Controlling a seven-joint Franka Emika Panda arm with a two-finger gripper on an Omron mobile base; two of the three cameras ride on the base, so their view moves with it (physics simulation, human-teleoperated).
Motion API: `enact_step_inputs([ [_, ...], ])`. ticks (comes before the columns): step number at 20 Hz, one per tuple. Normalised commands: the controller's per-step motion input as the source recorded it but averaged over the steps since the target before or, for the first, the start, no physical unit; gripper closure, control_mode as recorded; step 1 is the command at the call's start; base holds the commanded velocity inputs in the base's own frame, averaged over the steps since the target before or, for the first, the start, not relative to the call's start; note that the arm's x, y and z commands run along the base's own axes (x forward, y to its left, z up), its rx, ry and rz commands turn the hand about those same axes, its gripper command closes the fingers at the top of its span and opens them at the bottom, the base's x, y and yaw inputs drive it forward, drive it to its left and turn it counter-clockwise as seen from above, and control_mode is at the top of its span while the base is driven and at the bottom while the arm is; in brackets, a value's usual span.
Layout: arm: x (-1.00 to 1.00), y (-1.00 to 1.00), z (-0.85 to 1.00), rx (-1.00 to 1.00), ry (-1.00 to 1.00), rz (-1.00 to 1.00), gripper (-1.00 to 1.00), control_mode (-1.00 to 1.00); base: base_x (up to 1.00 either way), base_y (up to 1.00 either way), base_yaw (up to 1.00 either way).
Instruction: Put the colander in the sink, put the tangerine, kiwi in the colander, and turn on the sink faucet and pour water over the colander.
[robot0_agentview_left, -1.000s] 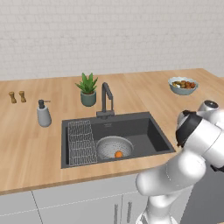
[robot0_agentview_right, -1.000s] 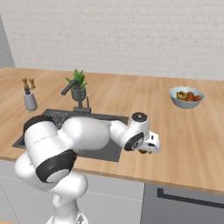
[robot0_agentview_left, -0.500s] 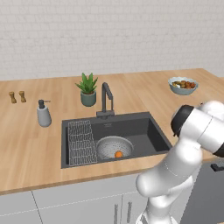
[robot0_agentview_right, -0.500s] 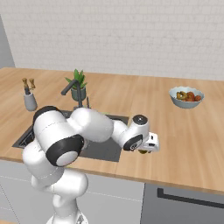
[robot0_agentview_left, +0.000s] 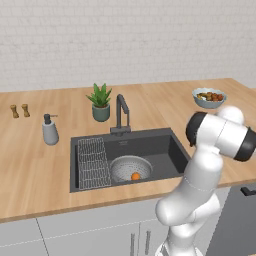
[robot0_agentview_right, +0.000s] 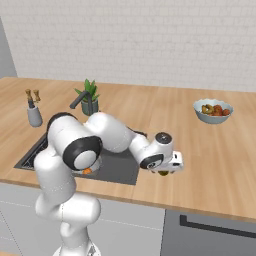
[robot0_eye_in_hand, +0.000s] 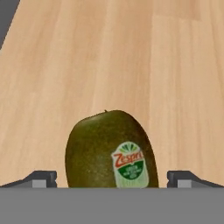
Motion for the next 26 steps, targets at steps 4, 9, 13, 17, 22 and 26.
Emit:
enact_step_inputs([
  [4, 0.19, 0.0, -0.18, 0.0, 0.0, 0.08, -1.0, -1.0, 0.0, 0.0, 0.0],
  [9, 0.02, 0.08, -0.18, 0.0, 0.0, 0.04, 1.0, -1.0, 0.0, 0.0, 0.0],
  [13, -0.03, 0.42, 0.03, 0.0, 0.0, 0.0, 1.0, -1.0, 0.0, 0.0, 0.0],
  [17, 0.0, 0.99, 0.51, 0.0, 0.0, 0.0, 1.0, -1.0, 0.0, 0.0, 0.0],
  [22, 0.0, 1.0, 0.58, 0.0, 0.0, 0.0, 1.0, -1.0, 0.0, 0.0, 0.0],
  [26, 0.0, 1.0, 0.36, 0.0, 0.04, 0.0, 1.0, -1.0, 0.0, 0.0, 0.0],
])
